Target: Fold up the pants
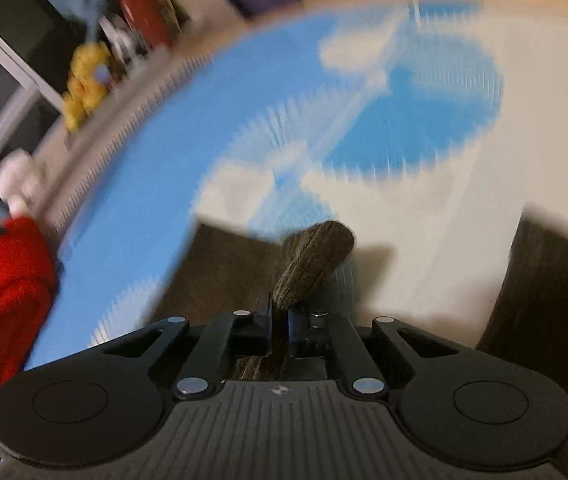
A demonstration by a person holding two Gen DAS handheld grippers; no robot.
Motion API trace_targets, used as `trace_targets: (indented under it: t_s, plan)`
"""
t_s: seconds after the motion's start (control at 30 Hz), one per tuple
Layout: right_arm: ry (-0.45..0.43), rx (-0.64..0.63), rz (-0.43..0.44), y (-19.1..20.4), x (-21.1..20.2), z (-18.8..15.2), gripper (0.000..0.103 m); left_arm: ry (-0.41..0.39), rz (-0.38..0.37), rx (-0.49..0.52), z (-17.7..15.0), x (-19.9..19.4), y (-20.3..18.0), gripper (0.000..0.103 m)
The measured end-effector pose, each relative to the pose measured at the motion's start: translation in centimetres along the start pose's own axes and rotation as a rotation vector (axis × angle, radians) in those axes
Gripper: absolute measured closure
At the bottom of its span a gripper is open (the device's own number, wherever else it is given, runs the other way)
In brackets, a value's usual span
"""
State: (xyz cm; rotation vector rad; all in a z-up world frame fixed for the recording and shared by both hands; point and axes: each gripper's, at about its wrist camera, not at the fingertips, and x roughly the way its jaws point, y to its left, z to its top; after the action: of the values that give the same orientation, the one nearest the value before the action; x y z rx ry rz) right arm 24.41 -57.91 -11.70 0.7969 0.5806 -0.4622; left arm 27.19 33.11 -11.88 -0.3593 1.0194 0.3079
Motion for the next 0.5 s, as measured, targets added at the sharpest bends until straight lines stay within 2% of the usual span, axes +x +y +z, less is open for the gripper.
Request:
trace_targets:
  t_s: [0.03, 0.07, 0.1, 0.17, 0.23, 0.3, 0.43, 0.5]
  plan:
    - [-0.073, -0.020, 0.004, 0.2, -1.2, 0.5, 0.097, 0.001, 0.006, 0.003, 0.2, 0.3, 0.1, 0.031]
    - [-0.120, -0.053, -0.038, 0.3, -2.0, 0.8, 0.097, 0.000, -0.002, 0.014, 0.3, 0.4, -0.2, 0.029]
    - [-0.140, -0.078, -0.116, 0.0, -2.2, 0.8, 0.097, 0.002, -0.013, 0.027, 0.2, 0.4, -0.3, 0.024]
    - [-0.072, -0.062, -0.257, -1.7, -0.8, 0.1, 0.095, 0.021, -0.016, 0.049, -0.1, 0.7, -1.0, 0.021]
    - [0.082, 0.003, -0.274, -4.0, 1.4, -0.7, 0.092, 0.048, -0.010, 0.063, -0.6, 1.9, -1.6, 0.021]
    - [0.070, 0.006, -0.262, -4.7, 1.5, -0.9, 0.094, 0.054, -0.027, 0.062, -1.0, 2.9, -1.8, 0.021]
    - [0.072, -0.061, -0.269, -3.5, 1.9, -0.8, 0.080, 0.037, -0.055, 0.035, -1.1, 4.0, -2.1, 0.021]
    - [0.065, -0.070, -0.284, -3.4, 2.1, -1.1, 0.080, 0.042, -0.066, 0.011, -1.1, 4.8, -2.4, 0.022]
